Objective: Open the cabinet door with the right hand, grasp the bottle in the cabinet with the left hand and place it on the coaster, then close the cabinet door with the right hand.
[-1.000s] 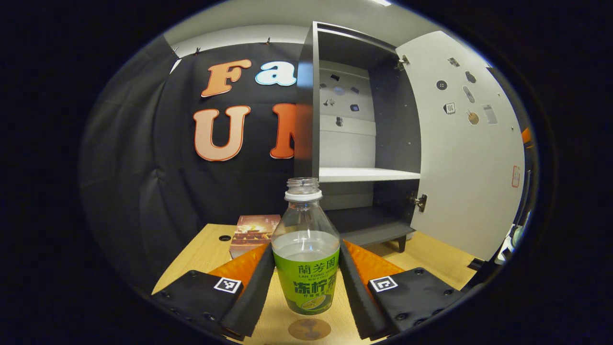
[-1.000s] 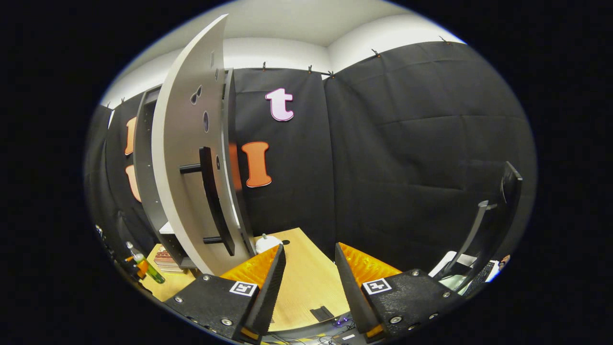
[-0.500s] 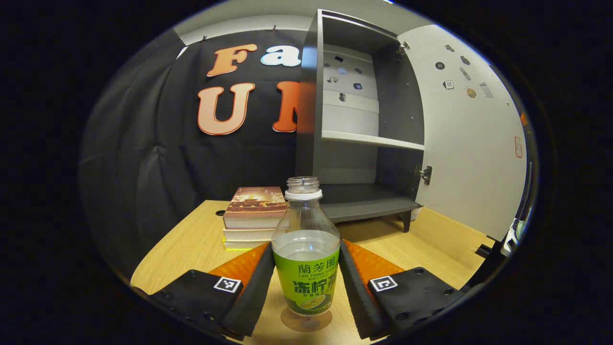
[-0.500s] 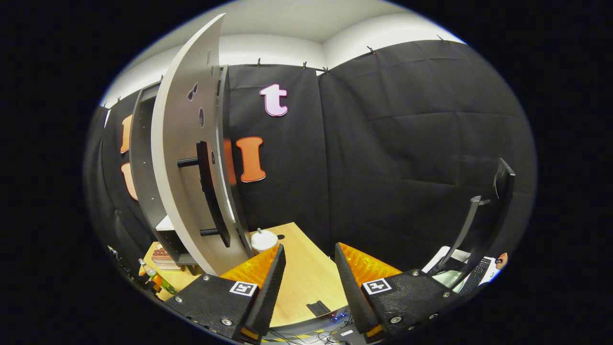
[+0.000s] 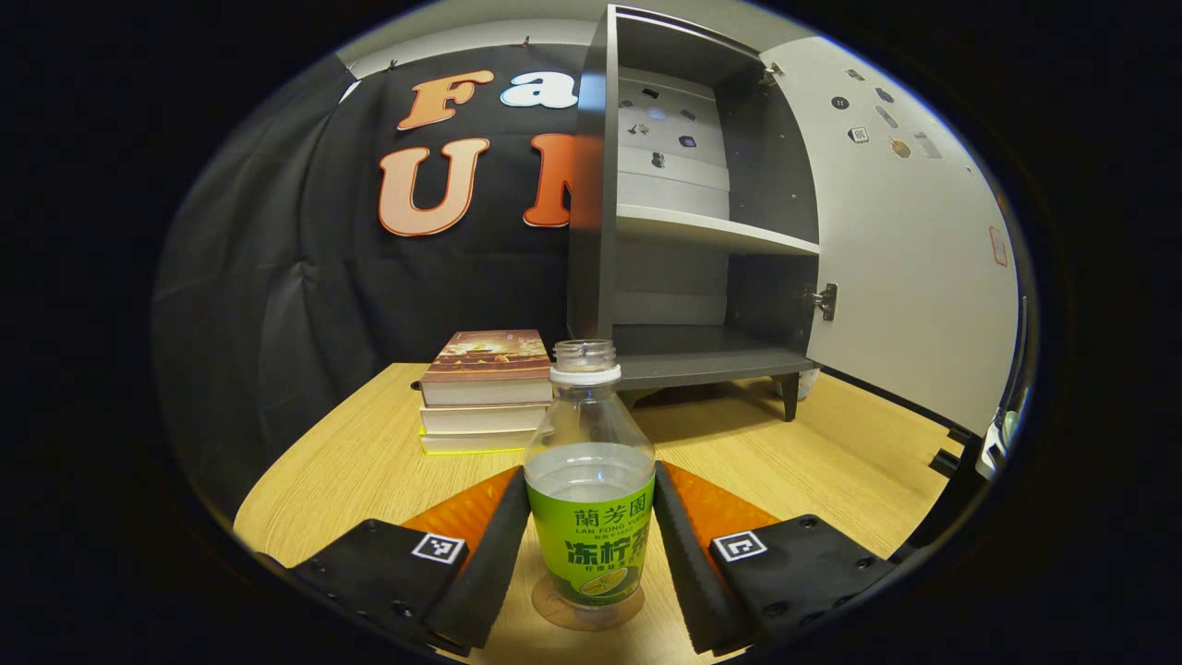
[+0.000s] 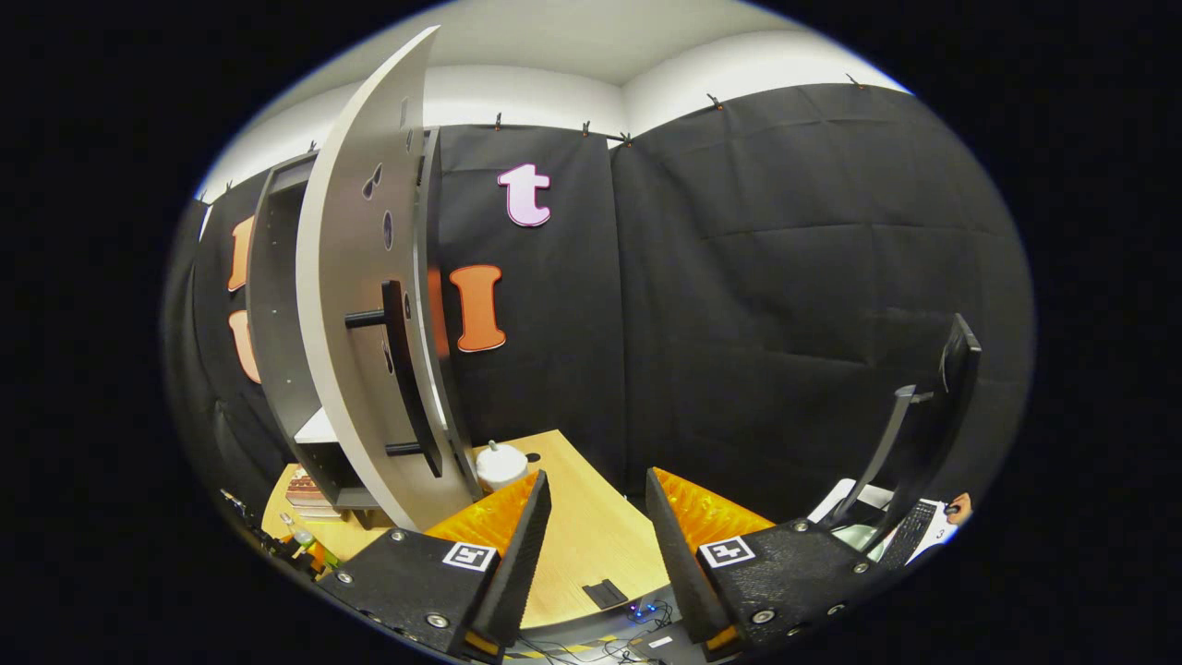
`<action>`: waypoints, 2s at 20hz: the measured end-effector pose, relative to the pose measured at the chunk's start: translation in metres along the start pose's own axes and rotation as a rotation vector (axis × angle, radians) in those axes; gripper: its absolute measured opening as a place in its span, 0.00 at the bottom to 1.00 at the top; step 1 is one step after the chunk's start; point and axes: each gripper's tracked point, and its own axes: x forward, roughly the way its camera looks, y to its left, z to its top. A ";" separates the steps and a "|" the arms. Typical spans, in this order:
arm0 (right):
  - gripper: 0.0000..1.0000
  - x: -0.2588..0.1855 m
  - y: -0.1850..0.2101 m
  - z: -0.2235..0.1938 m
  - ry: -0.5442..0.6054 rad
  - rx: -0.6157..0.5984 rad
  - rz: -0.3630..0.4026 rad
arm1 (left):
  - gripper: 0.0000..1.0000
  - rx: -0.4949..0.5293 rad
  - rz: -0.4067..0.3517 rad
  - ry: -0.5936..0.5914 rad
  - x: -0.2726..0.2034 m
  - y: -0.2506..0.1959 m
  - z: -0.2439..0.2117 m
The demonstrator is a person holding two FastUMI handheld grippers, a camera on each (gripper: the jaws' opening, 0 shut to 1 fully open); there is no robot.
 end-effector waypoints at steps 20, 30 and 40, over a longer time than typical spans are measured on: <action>0.65 0.001 0.010 -0.015 0.054 0.003 0.044 | 0.90 0.098 0.040 -0.018 -0.032 -0.002 0.015; 0.93 0.005 0.023 -0.030 0.097 -0.013 0.108 | 0.92 0.130 0.043 -0.040 -0.083 -0.017 0.062; 0.93 0.013 0.032 -0.035 0.114 -0.057 0.190 | 0.92 0.062 0.170 -0.104 -0.148 0.014 0.188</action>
